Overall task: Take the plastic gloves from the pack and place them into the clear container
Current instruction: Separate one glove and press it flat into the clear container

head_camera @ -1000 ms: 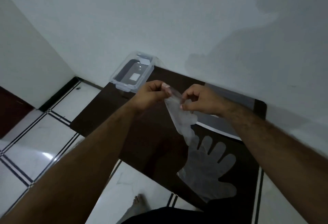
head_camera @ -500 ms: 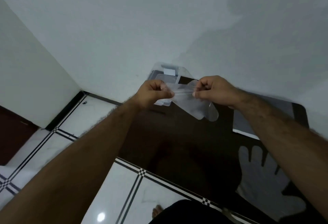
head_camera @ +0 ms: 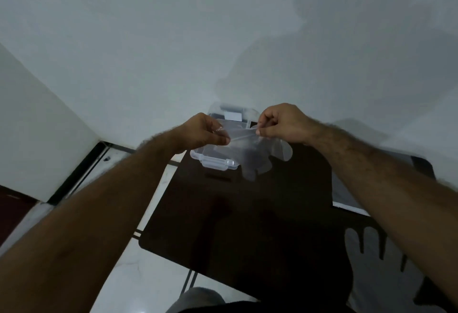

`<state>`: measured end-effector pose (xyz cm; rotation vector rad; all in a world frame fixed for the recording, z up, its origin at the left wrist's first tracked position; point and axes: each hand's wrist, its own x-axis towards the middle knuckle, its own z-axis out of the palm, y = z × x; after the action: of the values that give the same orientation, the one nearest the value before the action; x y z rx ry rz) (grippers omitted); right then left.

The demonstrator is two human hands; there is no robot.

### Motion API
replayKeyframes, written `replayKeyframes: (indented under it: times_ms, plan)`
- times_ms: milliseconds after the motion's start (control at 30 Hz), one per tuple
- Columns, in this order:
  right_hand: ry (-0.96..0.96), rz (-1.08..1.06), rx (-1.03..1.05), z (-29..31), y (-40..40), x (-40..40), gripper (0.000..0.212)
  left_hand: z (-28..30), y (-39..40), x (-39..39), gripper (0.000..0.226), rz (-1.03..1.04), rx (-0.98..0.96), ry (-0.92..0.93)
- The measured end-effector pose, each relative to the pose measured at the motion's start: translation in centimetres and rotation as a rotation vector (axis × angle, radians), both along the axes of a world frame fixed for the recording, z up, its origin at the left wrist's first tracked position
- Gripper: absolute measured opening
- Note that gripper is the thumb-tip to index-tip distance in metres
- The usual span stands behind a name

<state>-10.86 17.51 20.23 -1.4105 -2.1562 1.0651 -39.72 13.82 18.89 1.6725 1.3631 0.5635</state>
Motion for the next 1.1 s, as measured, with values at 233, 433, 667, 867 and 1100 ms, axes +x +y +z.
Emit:
replayKeyframes:
  times_ms: [233, 433, 667, 867, 1100]
  plan:
    - [-0.109, -0.084, 0.145, -1.4, 3.9, -2.9, 0.016, -0.5, 7.0, -3.5, 0.014, -0.09, 0.065, 0.236]
    - [-0.1, -0.289, 0.263, -3.0, 7.4, -5.9, 0.009, -1.6, 13.4, -6.0, 0.018, -0.112, 0.265, 0.266]
    - [-0.014, -0.495, 0.548, -2.6, 9.3, -9.7, 0.017, -1.0, 18.6, -7.7, 0.008, 0.007, 0.498, 0.168]
    - [-0.029, -0.398, 0.807, -2.3, 7.4, -10.7, 0.01, 0.5, 18.1, -9.7, 0.015, -0.079, 0.829, 0.121]
    - [-0.218, -0.158, 0.706, -7.4, 5.3, -10.9, 0.024, -6.2, 16.2, -12.5, 0.017, -0.326, 0.919, 0.287]
